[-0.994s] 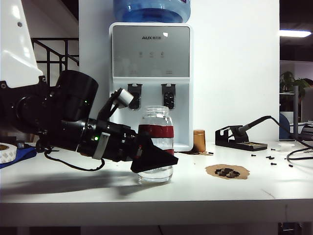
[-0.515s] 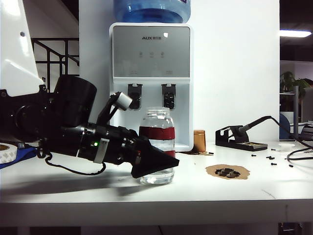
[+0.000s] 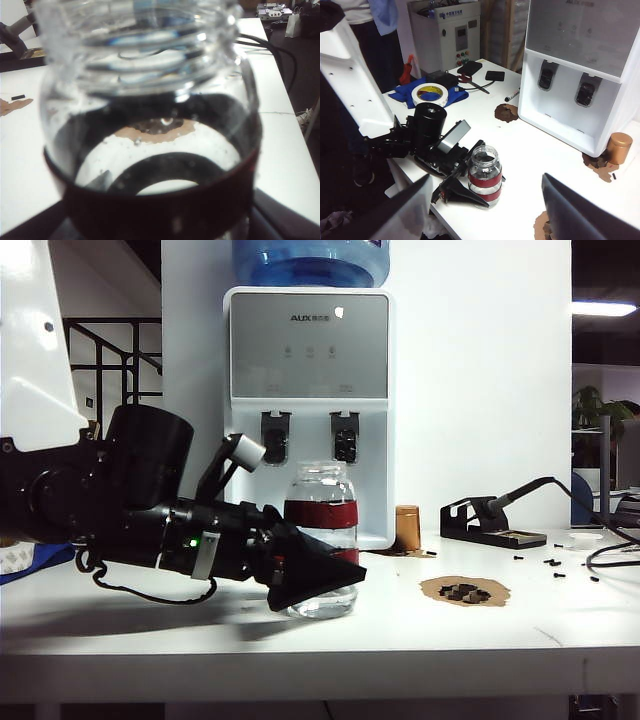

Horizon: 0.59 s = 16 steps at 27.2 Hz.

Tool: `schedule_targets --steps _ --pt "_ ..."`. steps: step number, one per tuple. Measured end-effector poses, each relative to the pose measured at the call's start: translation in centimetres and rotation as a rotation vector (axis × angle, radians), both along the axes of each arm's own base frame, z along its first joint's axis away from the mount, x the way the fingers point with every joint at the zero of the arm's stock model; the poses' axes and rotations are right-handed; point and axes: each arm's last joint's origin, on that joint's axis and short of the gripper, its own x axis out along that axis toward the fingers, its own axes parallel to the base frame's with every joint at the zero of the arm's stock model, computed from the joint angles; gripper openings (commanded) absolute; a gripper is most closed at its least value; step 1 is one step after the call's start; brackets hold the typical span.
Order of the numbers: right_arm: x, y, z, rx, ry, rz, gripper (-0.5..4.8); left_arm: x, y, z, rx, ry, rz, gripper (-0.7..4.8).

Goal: Pick up the water bottle with two loops of red belts, then reach the front water dispenser and gently press the gray-black baffle horizontally to get a little water.

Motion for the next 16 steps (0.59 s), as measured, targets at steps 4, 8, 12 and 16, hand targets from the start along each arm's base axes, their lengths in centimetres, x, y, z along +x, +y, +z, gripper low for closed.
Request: schedule_targets --steps 4,8,12,16 --pt "-0.5 -0.1 -1.0 0.014 -0.035 -0.001 3.54 0.0 0.1 -0.3 0.021 0.013 0.015 4.1" --pt "-0.9 -0.1 -2.9 0.076 -0.076 -0.02 3.54 -0.1 0.8 -1.4 0.057 0.094 0.045 4.77" --pt "-1.7 -0.4 -4.6 0.15 -0.153 -0.114 3.54 0.0 0.9 -1.4 0.058 0.093 0.05 4.79" --pt "-1.9 -0.5 -5.1 0.165 -0.158 -0.13 3.54 -0.1 0.9 -1.4 0.053 0.094 0.029 4.79"
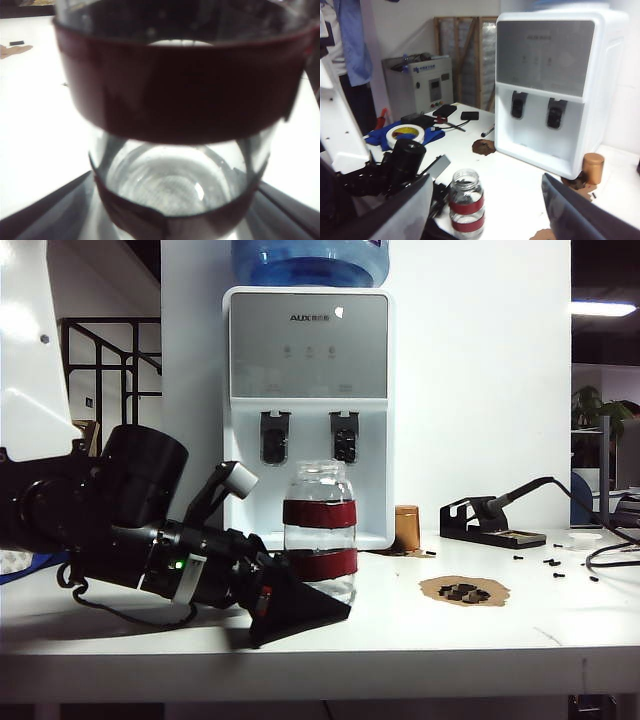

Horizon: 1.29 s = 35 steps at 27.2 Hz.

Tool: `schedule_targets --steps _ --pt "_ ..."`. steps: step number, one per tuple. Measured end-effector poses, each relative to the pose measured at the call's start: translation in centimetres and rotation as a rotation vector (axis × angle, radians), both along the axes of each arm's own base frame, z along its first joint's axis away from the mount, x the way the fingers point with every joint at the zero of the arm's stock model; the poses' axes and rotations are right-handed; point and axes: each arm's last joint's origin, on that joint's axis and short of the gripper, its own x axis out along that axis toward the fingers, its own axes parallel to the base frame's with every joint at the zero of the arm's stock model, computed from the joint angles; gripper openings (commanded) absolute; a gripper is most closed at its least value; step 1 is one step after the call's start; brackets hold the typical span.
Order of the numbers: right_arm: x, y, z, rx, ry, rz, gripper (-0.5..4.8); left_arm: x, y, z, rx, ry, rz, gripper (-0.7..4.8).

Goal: Pick up the water bottle with two loops of red belts, then reach the front water dispenser and gently press the gray-black baffle horizontally to get a little water.

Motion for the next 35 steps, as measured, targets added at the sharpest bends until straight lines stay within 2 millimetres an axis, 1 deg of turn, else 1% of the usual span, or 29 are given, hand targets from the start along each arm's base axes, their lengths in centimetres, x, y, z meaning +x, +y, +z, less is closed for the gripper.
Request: schedule_targets --steps 5,9,11,17,21,23,24,25,26,27,28,30,32,33,35 --pt "0.1 -0.1 0.0 0.002 0.002 -0.03 3.54 -0.1 0.0 0.0 -0.009 0.003 -0.032 4.79" --pt "0.1 -0.1 0.0 0.001 0.002 -0.03 3.54 0.1 0.6 0.0 -0.028 0.01 -0.069 4.79" --pt "0.0 0.0 0.0 0.002 0.002 -0.012 3.54 0.4 1.4 0.0 -0.048 0.027 -0.087 4.79" --pt "-0.1 0.1 -0.3 0.001 0.032 0.032 3.54 1.4 4.6 0.4 -0.104 0.096 -0.088 4.79" --pt "-0.1 0.1 -0.8 -0.011 0.085 0.036 3.54 1.4 6.0 0.3 -0.136 0.121 -0.117 4.79" --pt "-0.2 0.2 -0.9 -0.021 0.088 0.076 3.54 1.0 7.7 0.4 -0.157 0.142 -0.115 4.79" --pt "-0.3 0.2 -0.9 -0.028 0.081 0.088 3.54 0.8 8.5 0.5 -0.16 0.147 -0.096 3.39" --pt "-0.3 0.2 -0.9 -0.042 0.068 0.11 3.54 0.4 10.0 0.7 -0.164 0.157 -0.051 2.25" --pt "-0.3 0.3 -0.9 -0.046 0.062 0.127 3.54 0.4 11.0 1.1 -0.167 0.146 -0.021 1.18" --pt "-0.3 0.3 -0.9 -0.048 0.059 0.139 3.54 0.5 11.6 1.5 -0.172 0.13 0.001 0.42" --pt "-0.4 0.3 -0.9 -0.05 0.056 0.144 3.54 0.7 12.6 2.3 -0.175 0.096 0.041 0.14" --pt "-0.4 0.3 -0.9 -0.051 0.055 0.152 3.54 1.0 13.8 3.8 -0.18 0.046 0.111 -0.04" --pt "-0.4 0.3 -0.9 -0.051 0.055 0.153 3.54 1.5 15.3 5.8 -0.196 0.009 0.242 -0.04" --pt "-0.4 0.3 -0.9 -0.051 0.054 0.152 3.54 1.6 16.0 6.8 -0.213 0.014 0.329 -0.04" --pt "-0.4 0.3 -0.9 -0.052 0.054 0.145 3.54 1.8 17.8 9.2 -0.25 -0.03 0.514 -0.04"
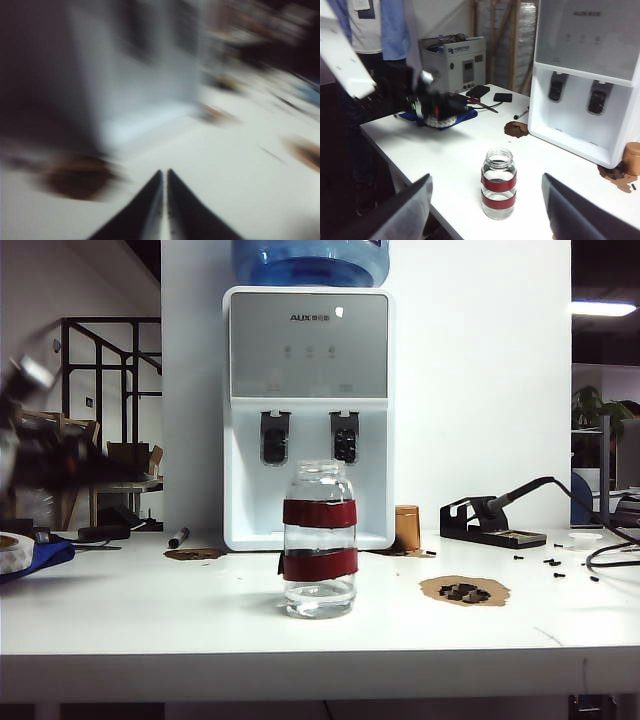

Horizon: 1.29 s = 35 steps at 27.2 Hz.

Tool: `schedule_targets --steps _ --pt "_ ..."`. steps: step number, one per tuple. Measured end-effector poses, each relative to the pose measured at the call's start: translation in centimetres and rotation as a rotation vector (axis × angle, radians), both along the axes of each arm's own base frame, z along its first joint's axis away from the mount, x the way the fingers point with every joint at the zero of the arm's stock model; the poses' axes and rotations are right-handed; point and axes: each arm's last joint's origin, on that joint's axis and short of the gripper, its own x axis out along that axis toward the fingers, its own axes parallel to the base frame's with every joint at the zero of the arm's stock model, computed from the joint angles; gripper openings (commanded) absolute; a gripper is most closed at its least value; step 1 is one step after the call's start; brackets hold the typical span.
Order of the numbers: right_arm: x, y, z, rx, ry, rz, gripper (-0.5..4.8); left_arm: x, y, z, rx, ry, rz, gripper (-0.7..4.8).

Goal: Pick up the water bottle with two loops of red belts, then reach the front water dispenser and gently press the gray-black baffle horizontally to get a little water.

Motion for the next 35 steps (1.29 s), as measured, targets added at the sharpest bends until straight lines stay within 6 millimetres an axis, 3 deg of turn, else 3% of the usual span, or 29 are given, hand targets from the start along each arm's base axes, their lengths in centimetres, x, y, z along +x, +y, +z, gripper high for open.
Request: schedule_targets --steps 4,7,10,12,13,14,15,16,17,19,23,27,32,35 --pt "0.0 0.0 0.0 -0.002 0.0 -0.012 3.51 -1.0 3.0 6.4 -0.064 -0.147 0.47 -0.04" --pt "0.0 0.0 0.0 -0.003 0.0 -0.012 3.44 -2.8 3.9 10.9 -0.073 -0.303 0.758 -0.04" --pt "-0.2 -0.1 0.0 -0.018 -0.019 -0.013 3.4 -5.6 3.9 15.0 -0.068 -0.389 0.9 -0.04" --pt "-0.3 -0.1 0.0 -0.028 -0.029 -0.012 3.4 -7.5 3.7 16.9 -0.073 -0.398 0.899 -0.04" --pt "-0.3 -0.1 0.0 -0.03 -0.03 -0.011 2.96 -8.6 3.6 17.7 -0.08 -0.378 0.892 -0.04" --pt "-0.3 -0.1 -0.1 -0.034 -0.025 -0.011 1.39 -10.4 3.3 18.5 -0.094 -0.315 0.884 -0.04" --pt "-0.4 -0.1 -0.4 -0.034 -0.023 -0.011 0.63 -12.5 2.7 19.0 -0.106 -0.239 0.872 -0.04" --pt "-0.5 -0.1 -0.6 -0.035 -0.023 -0.011 0.04 -13.6 2.4 19.3 -0.107 -0.214 0.867 -0.04" --pt "-0.5 -0.1 -0.9 -0.036 -0.02 -0.01 -0.05 -14.5 2.3 19.5 -0.109 -0.202 0.865 -0.04" --pt "-0.9 -0.2 -1.8 -0.037 -0.027 -0.011 -0.05 -18.0 1.9 20.2 -0.106 -0.176 0.871 -0.04" --pt "-1.7 -0.4 -3.2 -0.017 -0.049 -0.055 -0.05 -21.6 1.2 20.3 -0.101 -0.139 0.826 -0.04" --pt "-3.0 -0.8 -2.4 0.03 -0.171 -0.165 -0.05 -24.0 0.6 19.6 -0.081 -0.071 0.735 -0.04" --pt "-2.5 -0.7 -2.7 0.069 -0.18 -0.137 -0.05 -27.0 0.1 17.9 -0.062 -0.111 0.693 -0.04" --pt "-1.9 -0.5 -3.3 0.174 -0.144 -0.117 -0.05 -27.8 0.0 16.4 -0.046 -0.131 0.693 -0.04"
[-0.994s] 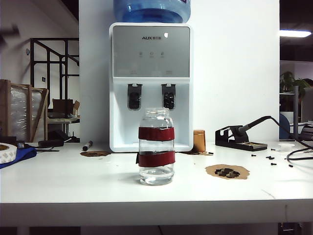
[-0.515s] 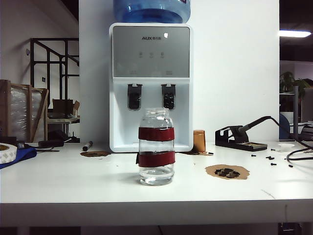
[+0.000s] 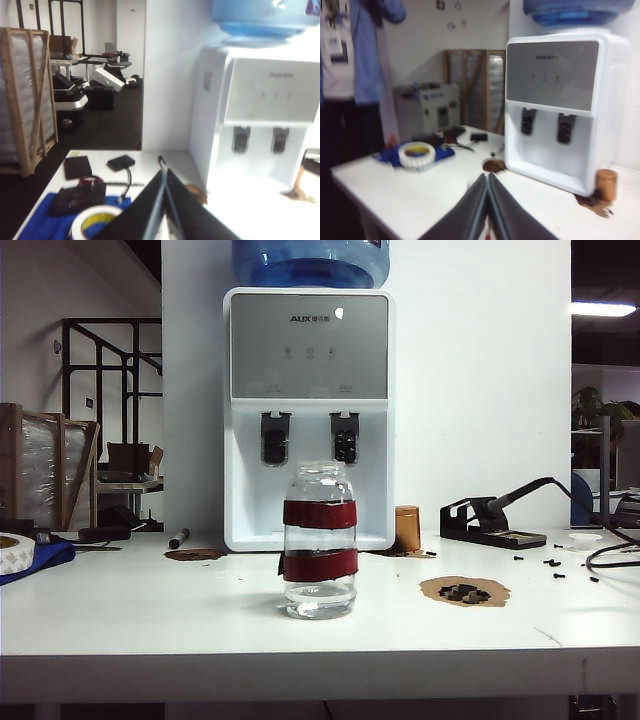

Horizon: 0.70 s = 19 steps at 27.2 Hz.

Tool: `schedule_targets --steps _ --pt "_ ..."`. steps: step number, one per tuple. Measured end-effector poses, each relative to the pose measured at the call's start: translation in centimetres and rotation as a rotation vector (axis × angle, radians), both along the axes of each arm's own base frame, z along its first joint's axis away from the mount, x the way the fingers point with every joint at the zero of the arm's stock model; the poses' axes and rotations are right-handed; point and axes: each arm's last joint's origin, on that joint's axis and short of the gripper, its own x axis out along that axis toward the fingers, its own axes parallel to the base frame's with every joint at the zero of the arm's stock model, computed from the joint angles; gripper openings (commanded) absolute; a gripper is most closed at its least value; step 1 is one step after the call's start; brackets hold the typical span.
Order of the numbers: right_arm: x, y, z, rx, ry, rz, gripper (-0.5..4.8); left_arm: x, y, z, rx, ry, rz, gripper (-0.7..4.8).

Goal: Pick up the water bottle with two loops of red belts, then reach the front water dispenser and gently press the gray-black baffle horizontally to get a little water.

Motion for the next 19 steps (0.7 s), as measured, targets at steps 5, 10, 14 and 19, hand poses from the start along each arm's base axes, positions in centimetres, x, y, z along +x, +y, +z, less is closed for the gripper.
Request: schedule_targets --steps 5,10,14,19 --pt "1.7 -0.2 -2.4 0.117 0.0 -0.154 -0.05 -1.2 -0.2 -2.1 0.009 -0.03 0.005 -0.04" --pt "3.2 -0.6 -6.4 0.113 0.049 -0.388 -0.05 -1.5 -0.1 -3.8 0.029 0.007 0.027 -0.04" --pt "3.5 -0.8 -7.1 0.087 0.034 -0.442 -0.05 -1.1 0.0 -4.4 0.028 0.026 0.048 -0.04" --pt "3.5 -0.8 -7.1 0.055 0.016 -0.474 -0.05 -0.2 0.1 -5.5 0.088 0.012 0.053 -0.04"
